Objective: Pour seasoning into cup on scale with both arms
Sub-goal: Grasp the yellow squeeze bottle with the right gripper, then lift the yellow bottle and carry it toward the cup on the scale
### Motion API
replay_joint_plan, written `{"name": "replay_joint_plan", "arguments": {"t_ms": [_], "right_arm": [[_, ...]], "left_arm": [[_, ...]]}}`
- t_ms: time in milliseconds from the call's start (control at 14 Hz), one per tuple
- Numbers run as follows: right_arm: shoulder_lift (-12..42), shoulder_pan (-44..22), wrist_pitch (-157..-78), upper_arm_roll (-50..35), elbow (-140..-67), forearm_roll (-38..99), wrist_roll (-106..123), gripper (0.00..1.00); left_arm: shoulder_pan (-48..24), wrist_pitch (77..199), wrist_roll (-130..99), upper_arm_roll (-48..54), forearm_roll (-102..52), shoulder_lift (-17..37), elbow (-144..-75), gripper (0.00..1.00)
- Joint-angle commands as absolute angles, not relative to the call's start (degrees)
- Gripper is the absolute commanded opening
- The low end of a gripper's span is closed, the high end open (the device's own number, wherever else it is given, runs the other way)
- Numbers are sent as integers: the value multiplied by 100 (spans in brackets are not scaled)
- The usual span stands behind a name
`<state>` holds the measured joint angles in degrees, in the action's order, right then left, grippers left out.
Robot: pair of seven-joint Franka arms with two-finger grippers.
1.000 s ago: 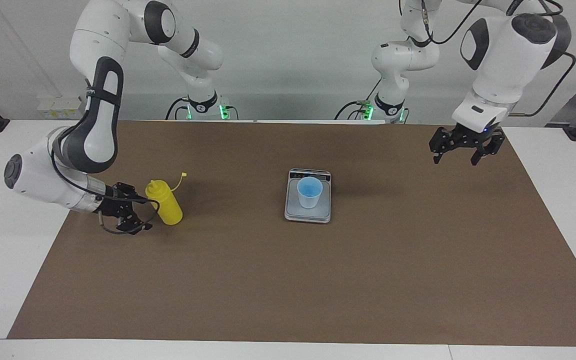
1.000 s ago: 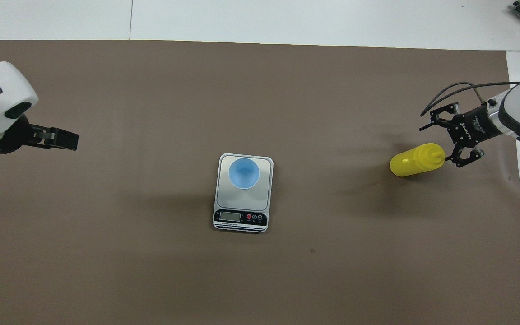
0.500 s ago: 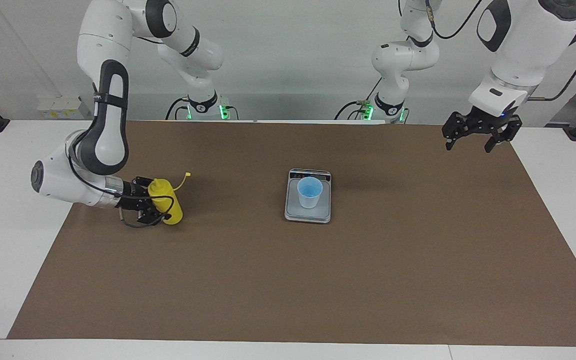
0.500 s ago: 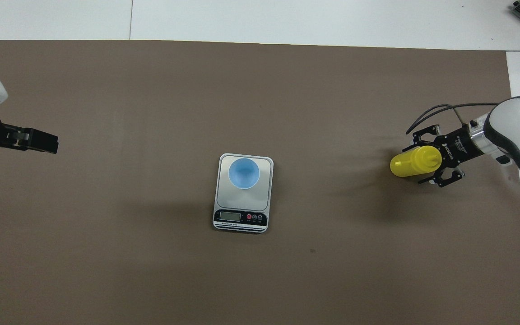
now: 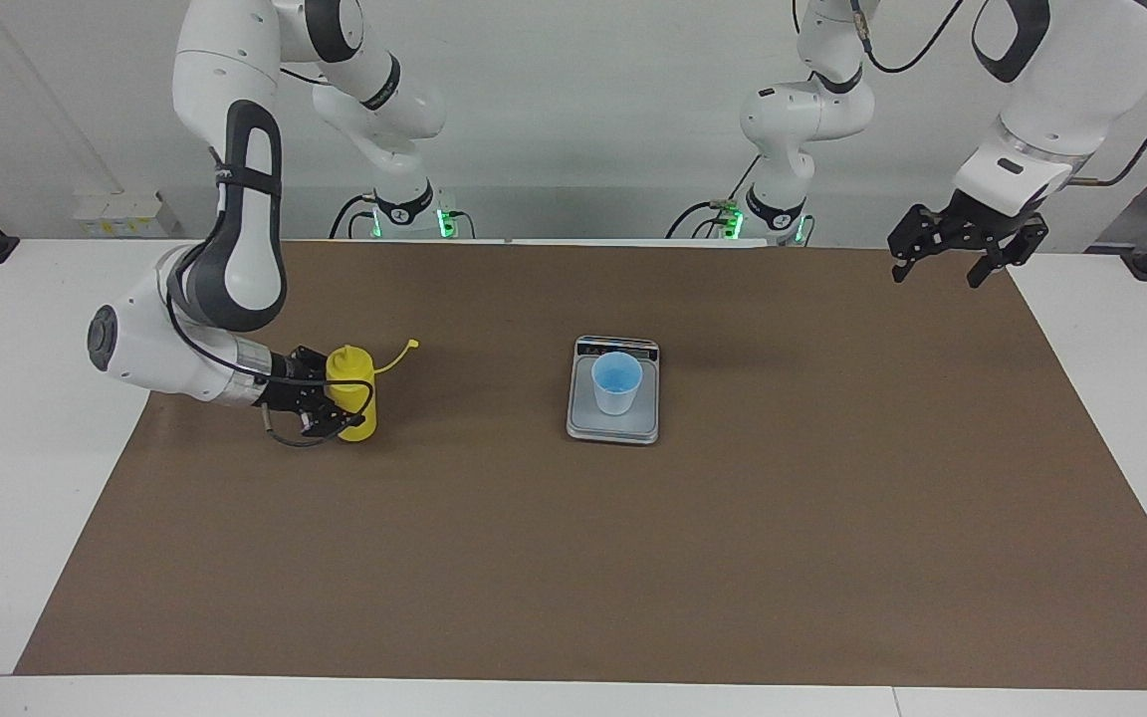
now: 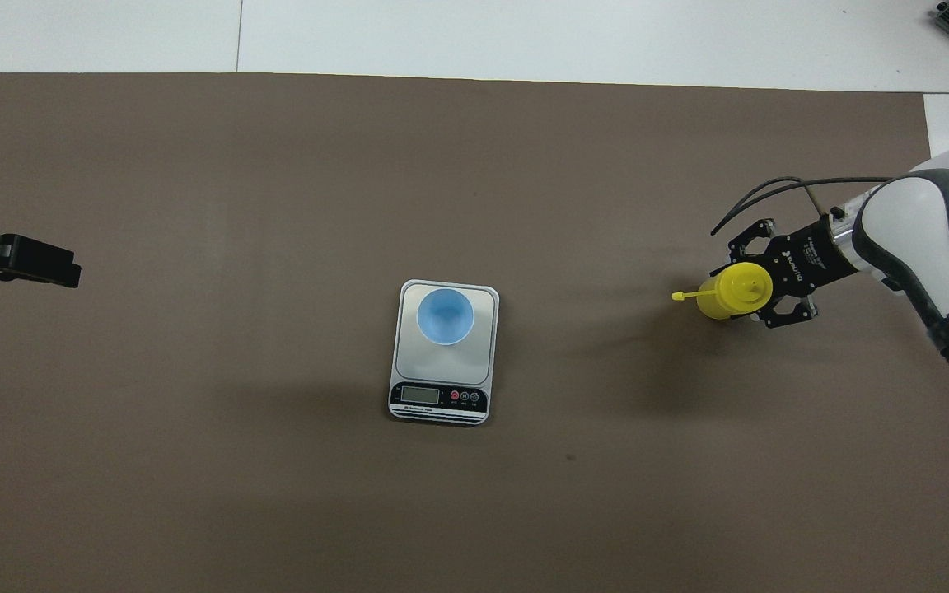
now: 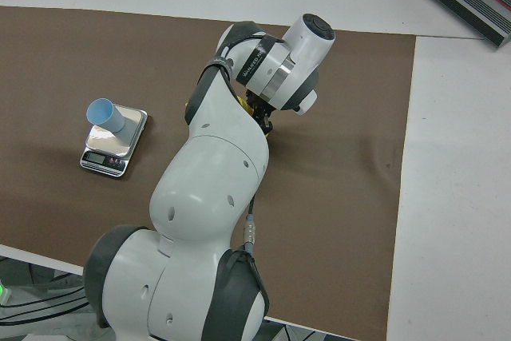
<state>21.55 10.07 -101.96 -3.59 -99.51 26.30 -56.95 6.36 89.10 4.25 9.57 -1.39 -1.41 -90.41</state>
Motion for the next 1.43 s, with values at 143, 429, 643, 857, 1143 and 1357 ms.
{"name": "replay_joint_plan", "arguments": {"t_ms": [143,429,643,857,1143,1357], "right_arm": [[1775,336,-11204,-369,-10046,2620,-7266,0],[1881,-622,-12628,-352,-9950,1859,-9013,0],[1969,-1263,-12709,-360,-9668,357,-9990,0],[1995,-1493,-12902,-369,-9607,-359,-10370,0],[2013,-1977,-13323,-378,-9598,-2114,-11238,0],[2013,-2213,-13438,-369,-9598,-2898,-11521,0]], "left_arm": [[721,8859,589,1011,-255,-140,-8991,100],[685,8816,615,1011,-229,-158,-9018,100],[659,8859,712,1046,-35,-219,-9140,100],[677,8859,642,1046,-44,-272,-9228,100],[668,8930,141,1055,-88,-299,-9325,100],[659,8912,193,1055,-88,-360,-9430,100]]}}
